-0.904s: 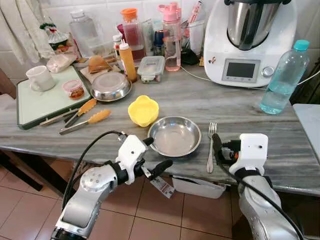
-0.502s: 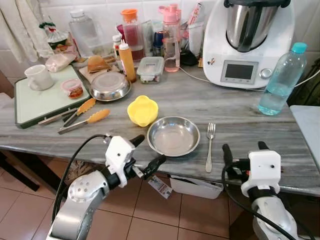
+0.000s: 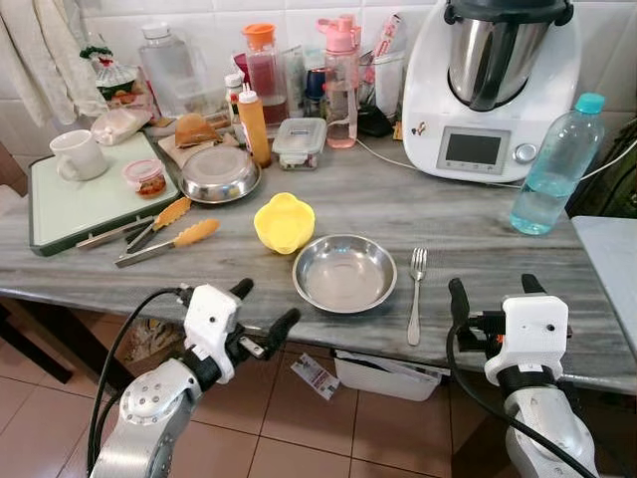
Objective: Setting the table
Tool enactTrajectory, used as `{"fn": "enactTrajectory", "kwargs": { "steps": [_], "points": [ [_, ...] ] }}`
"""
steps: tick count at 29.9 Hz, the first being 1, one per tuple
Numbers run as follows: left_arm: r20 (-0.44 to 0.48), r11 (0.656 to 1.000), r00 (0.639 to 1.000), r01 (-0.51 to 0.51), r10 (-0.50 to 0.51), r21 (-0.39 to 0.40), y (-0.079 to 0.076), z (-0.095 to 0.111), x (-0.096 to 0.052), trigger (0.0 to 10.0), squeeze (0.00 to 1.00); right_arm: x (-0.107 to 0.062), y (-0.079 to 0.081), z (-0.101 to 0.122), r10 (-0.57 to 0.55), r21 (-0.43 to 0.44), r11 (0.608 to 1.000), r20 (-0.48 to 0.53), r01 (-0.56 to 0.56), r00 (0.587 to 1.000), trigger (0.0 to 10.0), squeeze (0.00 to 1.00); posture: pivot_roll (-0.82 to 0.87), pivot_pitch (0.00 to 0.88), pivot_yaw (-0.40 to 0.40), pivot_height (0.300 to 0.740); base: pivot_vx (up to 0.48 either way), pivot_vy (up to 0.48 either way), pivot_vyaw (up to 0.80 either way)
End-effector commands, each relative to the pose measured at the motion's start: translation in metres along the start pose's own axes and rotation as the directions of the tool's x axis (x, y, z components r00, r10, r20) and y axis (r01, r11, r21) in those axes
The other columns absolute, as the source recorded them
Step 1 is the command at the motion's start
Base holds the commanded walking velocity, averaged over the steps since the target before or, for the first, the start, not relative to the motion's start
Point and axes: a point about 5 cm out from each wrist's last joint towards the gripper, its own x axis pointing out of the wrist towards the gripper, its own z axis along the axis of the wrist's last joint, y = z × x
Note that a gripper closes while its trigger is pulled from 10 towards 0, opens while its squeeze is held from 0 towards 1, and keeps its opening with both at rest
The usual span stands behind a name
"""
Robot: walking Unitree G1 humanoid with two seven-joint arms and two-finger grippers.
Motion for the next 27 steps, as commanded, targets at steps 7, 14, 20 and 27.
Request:
{"fn": "enactTrajectory", "kwargs": {
  "steps": [7,14,20,27],
  "points": [
    [0.027,0.980,0.983,-0.183,0.182,0.079,0.011,0.005,0.010,10.0,0.00,0.002,-0.001,-0.004,-0.013,0.033,0.999,-0.027,0.014,1.000,10.0,0.00,-0.13,0.000,0.055,0.740,0.000,0.000,-0.57],
    [0.041,0.938,0.943,-0.333,0.331,0.095,0.015,0.005,0.015,10.0,0.00,0.004,0.000,-0.004,-0.010,0.042,0.999,-0.026,0.011,1.000,10.0,0.00,-0.13,0.000,0.061,0.740,0.000,0.000,-0.42],
    [0.049,0.915,0.923,-0.386,0.383,0.115,0.018,0.003,0.011,10.0,0.00,0.005,0.002,-0.005,-0.005,0.047,0.999,-0.028,0.007,1.000,10.0,0.00,-0.12,0.000,0.058,0.740,0.000,0.000,0.00],
    [0.052,0.906,0.916,-0.401,0.398,0.135,0.020,0.003,0.011,10.0,0.00,0.008,0.004,-0.004,0.002,0.053,0.999,-0.023,0.000,1.000,10.0,0.00,-0.11,0.000,0.056,0.740,0.000,0.000,0.00]
  ]
}}
